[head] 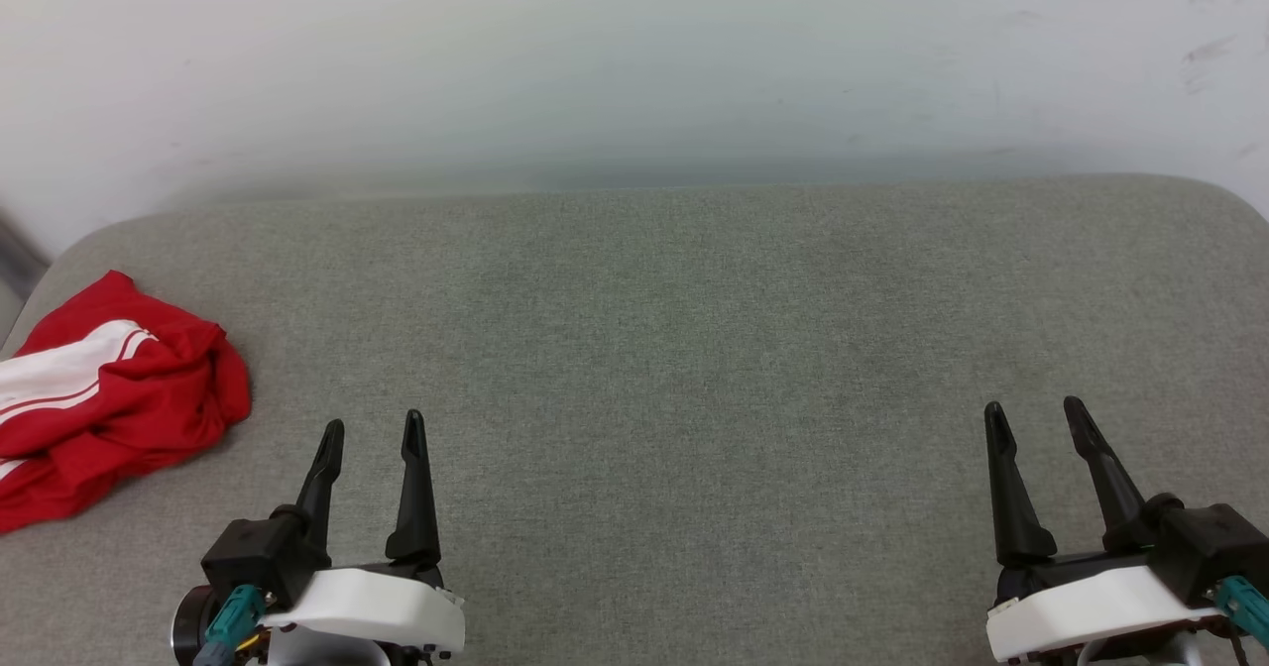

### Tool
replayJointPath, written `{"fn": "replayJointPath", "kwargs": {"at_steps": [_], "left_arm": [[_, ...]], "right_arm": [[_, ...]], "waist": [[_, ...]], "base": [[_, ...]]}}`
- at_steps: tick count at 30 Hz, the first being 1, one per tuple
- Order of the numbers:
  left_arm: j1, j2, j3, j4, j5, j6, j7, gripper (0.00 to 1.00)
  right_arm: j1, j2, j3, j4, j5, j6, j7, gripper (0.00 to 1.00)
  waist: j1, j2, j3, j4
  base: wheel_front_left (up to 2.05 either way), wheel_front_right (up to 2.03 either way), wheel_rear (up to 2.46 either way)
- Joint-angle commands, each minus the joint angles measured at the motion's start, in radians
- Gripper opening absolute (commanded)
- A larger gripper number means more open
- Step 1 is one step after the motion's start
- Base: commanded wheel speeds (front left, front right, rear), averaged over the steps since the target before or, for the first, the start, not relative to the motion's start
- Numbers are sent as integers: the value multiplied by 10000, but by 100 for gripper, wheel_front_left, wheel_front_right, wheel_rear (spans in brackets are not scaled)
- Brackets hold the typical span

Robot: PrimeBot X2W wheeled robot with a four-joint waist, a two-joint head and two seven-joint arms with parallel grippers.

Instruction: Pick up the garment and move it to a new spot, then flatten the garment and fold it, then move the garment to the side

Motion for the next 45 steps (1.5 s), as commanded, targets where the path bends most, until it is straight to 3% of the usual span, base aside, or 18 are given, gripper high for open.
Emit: {"fn": "replayJointPath", "kwargs": {"at_steps": [1,15,28,45], "left_arm": [[29,0,25,-107,226,-24,-108,100],[143,-43,141,-196,844,-311,-363,100],[240,-45,103,-90,1154,-225,-595,100],[177,-45,158,189,749,-258,-582,100]], "right_arm": [[60,6,4,-107,-168,0,-99,100],[163,9,-14,-153,-571,0,-353,100],[253,11,-19,-110,-624,0,-588,100],[339,11,-189,183,-137,-1,-581,100]], "waist": [[0,0,1,8],[0,0,7,53],[0,0,10,41],[0,0,-3,146]], "base": [[0,0,0],[0,0,0],[0,0,0],[0,0,0]]}}
